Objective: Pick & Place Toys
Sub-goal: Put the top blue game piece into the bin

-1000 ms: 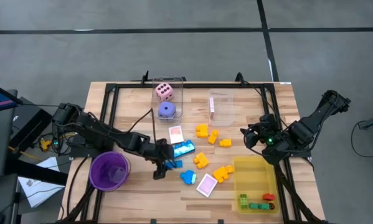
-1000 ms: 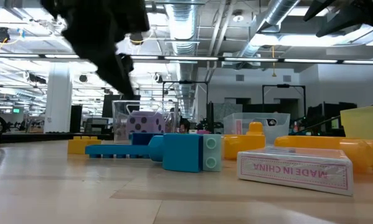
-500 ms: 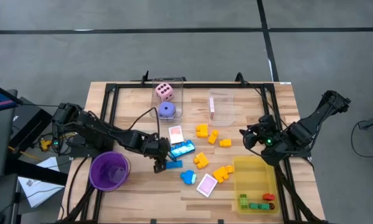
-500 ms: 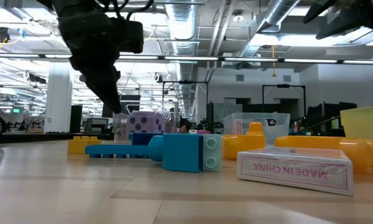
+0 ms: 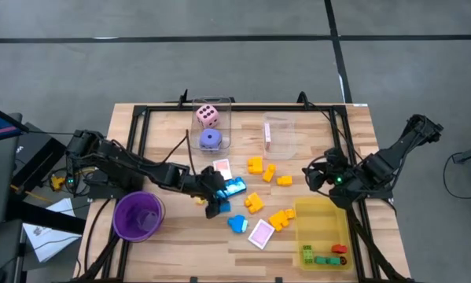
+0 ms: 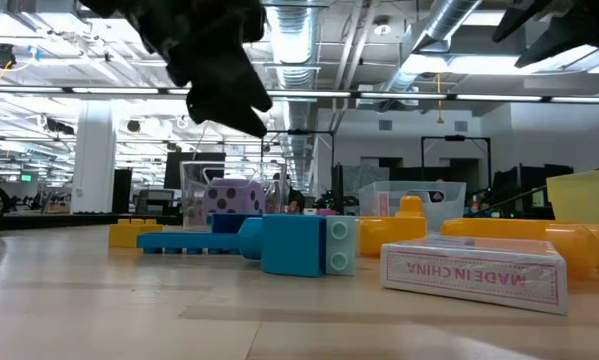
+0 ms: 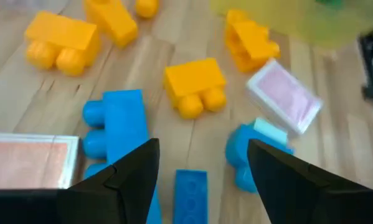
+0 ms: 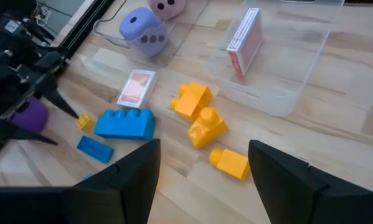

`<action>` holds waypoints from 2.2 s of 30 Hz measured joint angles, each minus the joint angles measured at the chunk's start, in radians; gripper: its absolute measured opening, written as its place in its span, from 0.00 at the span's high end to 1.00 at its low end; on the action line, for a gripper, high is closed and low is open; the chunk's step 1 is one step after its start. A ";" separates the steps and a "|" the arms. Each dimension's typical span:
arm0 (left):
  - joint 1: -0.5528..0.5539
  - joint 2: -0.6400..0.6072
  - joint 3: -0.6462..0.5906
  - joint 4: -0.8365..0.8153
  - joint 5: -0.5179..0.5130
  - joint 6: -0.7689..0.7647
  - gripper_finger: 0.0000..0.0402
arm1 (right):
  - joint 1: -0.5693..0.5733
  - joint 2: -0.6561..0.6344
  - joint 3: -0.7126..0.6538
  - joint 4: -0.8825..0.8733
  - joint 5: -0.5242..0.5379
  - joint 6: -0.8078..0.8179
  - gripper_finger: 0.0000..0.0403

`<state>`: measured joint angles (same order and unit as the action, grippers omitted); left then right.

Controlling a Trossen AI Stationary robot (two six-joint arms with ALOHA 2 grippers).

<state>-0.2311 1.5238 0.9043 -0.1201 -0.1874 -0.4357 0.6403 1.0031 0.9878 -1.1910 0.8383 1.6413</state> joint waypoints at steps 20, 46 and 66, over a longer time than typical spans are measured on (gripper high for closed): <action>0.049 0.081 -0.001 -0.079 -0.046 0.088 0.19 | -0.001 0.000 -0.001 0.019 0.000 -0.027 0.42; 0.028 0.127 -0.055 -0.114 -0.089 -0.084 0.15 | -0.001 0.000 -0.001 0.017 -0.002 -0.048 0.42; 0.029 0.127 -0.069 -0.095 -0.075 -0.102 0.15 | -0.001 0.000 -0.001 0.014 0.000 -0.055 0.42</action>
<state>-0.2022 1.6512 0.8356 -0.2153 -0.2621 -0.5381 0.6392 1.0031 0.9871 -1.1774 0.8383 1.5864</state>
